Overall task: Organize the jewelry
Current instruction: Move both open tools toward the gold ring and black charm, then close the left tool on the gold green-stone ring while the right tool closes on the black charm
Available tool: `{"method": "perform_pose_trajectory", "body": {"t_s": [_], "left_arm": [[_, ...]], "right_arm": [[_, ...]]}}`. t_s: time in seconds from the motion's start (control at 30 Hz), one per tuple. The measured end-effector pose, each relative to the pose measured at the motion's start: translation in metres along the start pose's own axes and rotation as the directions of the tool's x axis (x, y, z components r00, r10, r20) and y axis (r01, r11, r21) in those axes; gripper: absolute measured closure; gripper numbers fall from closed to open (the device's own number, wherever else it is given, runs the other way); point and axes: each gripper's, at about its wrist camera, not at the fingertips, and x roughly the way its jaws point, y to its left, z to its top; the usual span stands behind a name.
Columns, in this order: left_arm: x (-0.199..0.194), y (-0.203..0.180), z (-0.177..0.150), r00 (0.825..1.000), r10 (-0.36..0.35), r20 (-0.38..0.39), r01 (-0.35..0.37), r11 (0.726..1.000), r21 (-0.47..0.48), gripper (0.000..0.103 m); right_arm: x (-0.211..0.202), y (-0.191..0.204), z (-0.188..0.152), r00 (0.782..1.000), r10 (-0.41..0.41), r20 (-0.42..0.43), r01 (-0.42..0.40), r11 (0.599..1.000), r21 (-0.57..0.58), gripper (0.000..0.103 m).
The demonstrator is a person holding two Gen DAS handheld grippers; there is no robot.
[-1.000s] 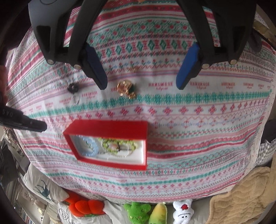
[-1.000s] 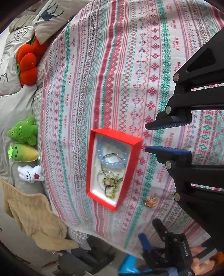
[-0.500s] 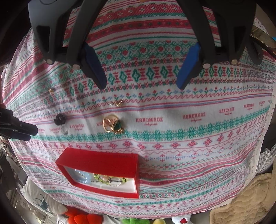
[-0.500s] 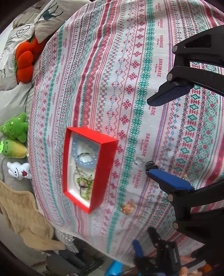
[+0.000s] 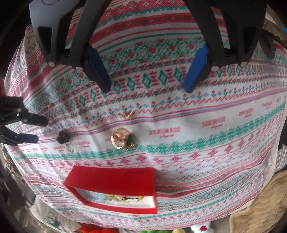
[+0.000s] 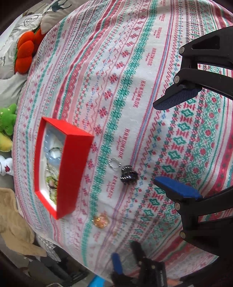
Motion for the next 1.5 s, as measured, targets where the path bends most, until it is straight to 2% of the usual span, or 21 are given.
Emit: {"method": "perform_pose_trajectory", "body": {"t_s": [0.13, 0.23, 0.3, 0.43, 0.73, 0.87, 0.97, 1.17, 1.4, 1.5], "left_arm": [[0.004, -0.009, 0.009, 0.997, -0.045, 0.056, 0.042, 0.997, 0.060, 0.019], [0.008, -0.010, 0.016, 0.993, -0.091, 0.076, 0.086, 0.994, 0.063, 0.021], [0.010, -0.012, 0.022, 0.990, -0.115, 0.085, 0.110, 0.992, 0.064, 0.031], [0.014, -0.015, 0.028, 0.985, -0.151, 0.087, 0.146, 0.987, 0.067, 0.043], [0.026, -0.020, 0.042, 0.988, -0.128, 0.089, 0.122, 0.990, 0.066, 0.049], [0.030, -0.021, 0.049, 0.990, -0.111, 0.087, 0.107, 0.993, 0.051, 0.071], [0.032, -0.022, 0.052, 0.991, -0.111, 0.078, 0.109, 0.993, 0.037, 0.071], [0.026, -0.027, 0.046, 0.992, -0.103, 0.074, 0.098, 0.993, 0.069, 0.071], [0.011, -0.023, 0.033, 0.994, -0.078, 0.073, 0.074, 0.995, 0.060, 0.071], [0.005, -0.022, 0.027, 0.994, -0.078, 0.070, 0.075, 0.996, 0.048, 0.071]], "right_arm": [[0.007, 0.008, -0.003, 1.000, -0.005, -0.016, 0.005, 1.000, -0.026, 0.026], [0.009, 0.015, -0.005, 1.000, -0.011, -0.018, 0.011, 0.999, -0.042, 0.026], [0.009, 0.018, -0.005, 1.000, -0.012, -0.017, 0.012, 0.999, -0.046, 0.026], [0.009, 0.021, -0.006, 1.000, -0.013, -0.014, 0.012, 0.999, -0.046, 0.026], [0.014, 0.021, -0.001, 1.000, -0.018, -0.022, 0.017, 0.999, -0.046, 0.026], [0.012, 0.023, -0.003, 1.000, -0.012, -0.021, 0.011, 0.999, -0.048, 0.026], [0.008, 0.022, -0.004, 1.000, -0.014, -0.015, 0.013, 0.999, -0.041, 0.026], [0.005, 0.018, -0.002, 1.000, -0.009, -0.008, 0.009, 1.000, -0.030, 0.026], [0.009, 0.024, 0.006, 0.998, 0.055, 0.004, -0.055, 0.998, -0.014, 0.026], [0.016, 0.032, 0.013, 0.998, 0.059, -0.001, -0.059, 0.998, -0.029, 0.026]]}}
